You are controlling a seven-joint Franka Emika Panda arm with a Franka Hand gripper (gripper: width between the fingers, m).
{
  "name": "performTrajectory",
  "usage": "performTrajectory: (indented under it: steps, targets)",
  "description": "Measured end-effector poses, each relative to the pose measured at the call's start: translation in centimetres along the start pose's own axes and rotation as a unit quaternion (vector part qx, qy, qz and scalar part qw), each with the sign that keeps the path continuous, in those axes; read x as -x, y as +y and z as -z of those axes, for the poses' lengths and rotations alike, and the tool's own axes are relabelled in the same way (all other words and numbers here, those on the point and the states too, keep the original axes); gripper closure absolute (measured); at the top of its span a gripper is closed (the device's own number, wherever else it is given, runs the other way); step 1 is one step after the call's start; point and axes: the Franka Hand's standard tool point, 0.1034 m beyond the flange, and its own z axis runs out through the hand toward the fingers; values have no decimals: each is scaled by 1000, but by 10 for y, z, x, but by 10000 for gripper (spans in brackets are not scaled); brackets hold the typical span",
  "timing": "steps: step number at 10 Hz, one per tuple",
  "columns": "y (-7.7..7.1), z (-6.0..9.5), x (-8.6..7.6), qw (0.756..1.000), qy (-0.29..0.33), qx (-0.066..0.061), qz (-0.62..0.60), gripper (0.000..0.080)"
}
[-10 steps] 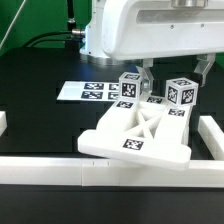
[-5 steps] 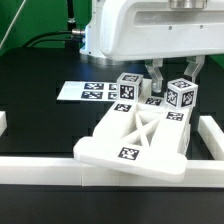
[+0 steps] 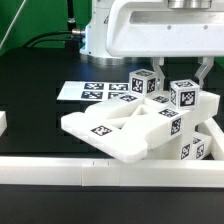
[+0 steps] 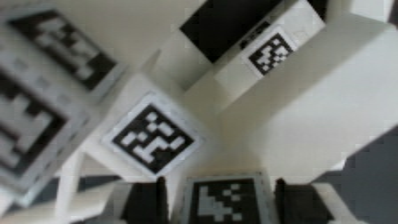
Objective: Assemble chair
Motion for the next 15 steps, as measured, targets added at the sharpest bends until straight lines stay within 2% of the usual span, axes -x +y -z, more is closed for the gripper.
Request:
performTrajectory:
  steps: [5, 8, 9, 11, 13, 15]
  targets:
    - [-5, 0, -4, 986, 22, -6, -164, 512]
    - [-8, 0, -4, 963, 21, -12, -267, 512]
    - [-14, -1, -3, 942, 22, -22, -333, 512]
    - [-19, -3, -5, 906, 21, -30, -421, 512]
    - [-20, -3, -7, 885, 10, -26, -465, 510]
    - [-20, -2, -8, 850, 1, -35, -526, 510]
